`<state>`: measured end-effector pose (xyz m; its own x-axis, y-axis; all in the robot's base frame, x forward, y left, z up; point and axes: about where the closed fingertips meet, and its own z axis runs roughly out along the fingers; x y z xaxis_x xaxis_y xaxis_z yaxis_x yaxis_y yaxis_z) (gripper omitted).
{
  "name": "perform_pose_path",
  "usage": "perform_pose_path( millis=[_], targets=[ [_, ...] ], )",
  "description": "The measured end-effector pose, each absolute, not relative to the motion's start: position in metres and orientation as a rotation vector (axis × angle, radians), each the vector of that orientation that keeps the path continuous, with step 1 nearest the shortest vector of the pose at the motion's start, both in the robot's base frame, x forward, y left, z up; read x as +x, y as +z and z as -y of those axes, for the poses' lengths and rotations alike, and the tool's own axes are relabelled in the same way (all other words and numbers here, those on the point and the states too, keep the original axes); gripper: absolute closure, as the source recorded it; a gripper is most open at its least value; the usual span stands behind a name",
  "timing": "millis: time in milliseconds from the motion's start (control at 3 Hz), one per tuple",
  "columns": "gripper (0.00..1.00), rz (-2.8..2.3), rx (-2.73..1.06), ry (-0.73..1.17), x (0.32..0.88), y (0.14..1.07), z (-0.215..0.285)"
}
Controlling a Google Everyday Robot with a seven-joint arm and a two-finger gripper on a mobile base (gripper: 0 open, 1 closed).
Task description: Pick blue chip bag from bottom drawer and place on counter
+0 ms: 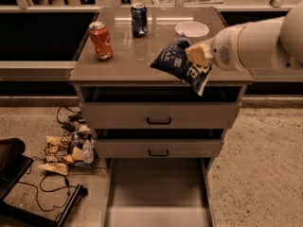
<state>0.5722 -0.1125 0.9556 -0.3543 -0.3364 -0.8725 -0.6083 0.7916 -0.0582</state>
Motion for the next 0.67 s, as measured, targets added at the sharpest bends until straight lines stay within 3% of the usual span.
perform_pose_path(
  millis=[667],
  targets=[
    [1.00, -1.851, -0.763, 0.444, 0.679, 0.962, 0.098]
  ],
)
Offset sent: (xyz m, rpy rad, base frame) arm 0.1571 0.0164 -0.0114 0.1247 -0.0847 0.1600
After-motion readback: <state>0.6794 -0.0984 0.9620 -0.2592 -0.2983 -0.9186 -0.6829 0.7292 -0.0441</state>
